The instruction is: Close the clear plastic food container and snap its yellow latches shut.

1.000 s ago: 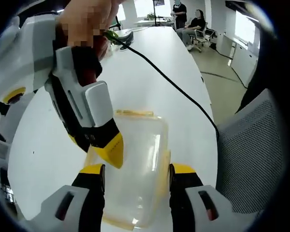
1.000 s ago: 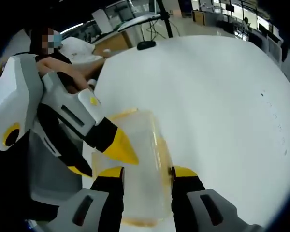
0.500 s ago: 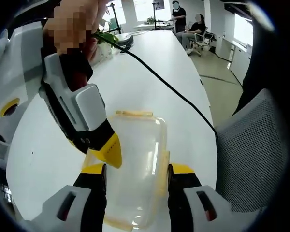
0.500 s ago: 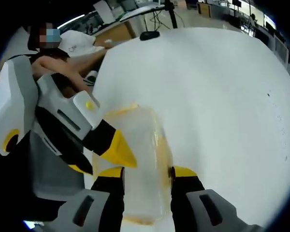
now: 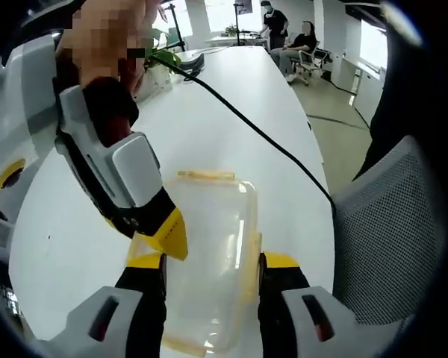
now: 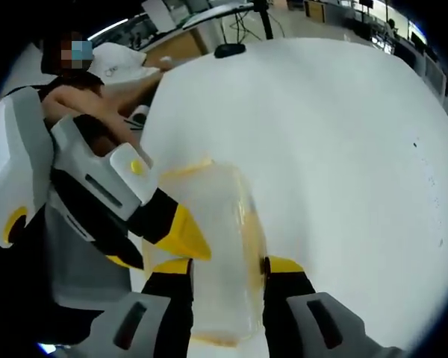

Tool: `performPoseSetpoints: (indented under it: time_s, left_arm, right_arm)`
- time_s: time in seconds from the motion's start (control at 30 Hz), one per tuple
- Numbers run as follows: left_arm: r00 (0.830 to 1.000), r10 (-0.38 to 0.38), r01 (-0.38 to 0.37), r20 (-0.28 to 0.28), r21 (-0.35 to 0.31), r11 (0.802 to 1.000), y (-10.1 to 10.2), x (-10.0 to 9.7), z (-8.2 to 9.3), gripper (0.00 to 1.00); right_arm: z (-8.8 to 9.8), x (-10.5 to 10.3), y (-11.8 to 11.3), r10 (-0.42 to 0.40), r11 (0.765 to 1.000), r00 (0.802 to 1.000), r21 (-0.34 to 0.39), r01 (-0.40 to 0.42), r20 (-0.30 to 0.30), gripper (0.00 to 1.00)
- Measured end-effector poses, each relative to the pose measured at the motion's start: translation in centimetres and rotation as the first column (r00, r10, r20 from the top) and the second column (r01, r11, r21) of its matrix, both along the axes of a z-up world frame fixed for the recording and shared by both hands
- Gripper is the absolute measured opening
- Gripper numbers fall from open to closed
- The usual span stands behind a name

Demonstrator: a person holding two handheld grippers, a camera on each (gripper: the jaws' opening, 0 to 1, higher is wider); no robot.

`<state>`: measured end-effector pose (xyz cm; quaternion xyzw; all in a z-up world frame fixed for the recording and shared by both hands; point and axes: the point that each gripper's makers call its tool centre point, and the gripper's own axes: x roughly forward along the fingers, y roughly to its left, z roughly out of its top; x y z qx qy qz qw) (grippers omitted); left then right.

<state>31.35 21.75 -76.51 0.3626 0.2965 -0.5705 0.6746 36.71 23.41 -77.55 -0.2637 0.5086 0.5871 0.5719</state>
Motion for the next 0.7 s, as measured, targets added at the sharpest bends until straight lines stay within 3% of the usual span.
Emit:
performPoseSetpoints:
  time_s: [0.2,0.23,0.3,0.33,0.5,0.7]
  left_arm:
    - [1.0,-0.006,0.006,0.007,-0.01,1.0,0.01,-0.03,0.01,0.47]
    - [1.0,-0.028,0.028,-0.005,-0.007,1.0,-0.05,-0.4,-0.07,0.46]
    - [1.0,-0.006,0.006,0.0,-0.016,1.0,0.05,-0.14,0.02,0.46]
    - [0.999,0.011,-0.011,0.031,0.005,1.0,0.45,0.38,-0.13,0.45]
    - [1.0,-0.008,0.009,0.028,-0.032,0.999,0.15,-0.28,-0.48,0.45]
    - [0.999,-0.013,0.014,0.032,-0.032,0.999,-0.03,-0.43,-0.28,0.46]
  right_arm:
    - [-0.19,0.15,-0.07,-0.019,1.0,1.0,0.005,0.019,-0.021,0.32]
    - [-0.37,-0.41,-0.51,-0.034,0.999,0.998,-0.027,0.033,-0.058,0.32]
    - [-0.67,0.2,-0.11,-0.026,1.0,0.999,-0.014,0.025,-0.045,0.31]
    - [-0.76,0.23,-0.07,-0.026,0.999,0.999,-0.021,0.025,-0.045,0.31]
    - [-0.84,0.34,0.01,-0.027,0.999,0.999,-0.028,0.026,-0.047,0.32]
    - [-0.63,0.22,0.03,-0.025,1.0,0.999,-0.018,0.024,-0.037,0.33]
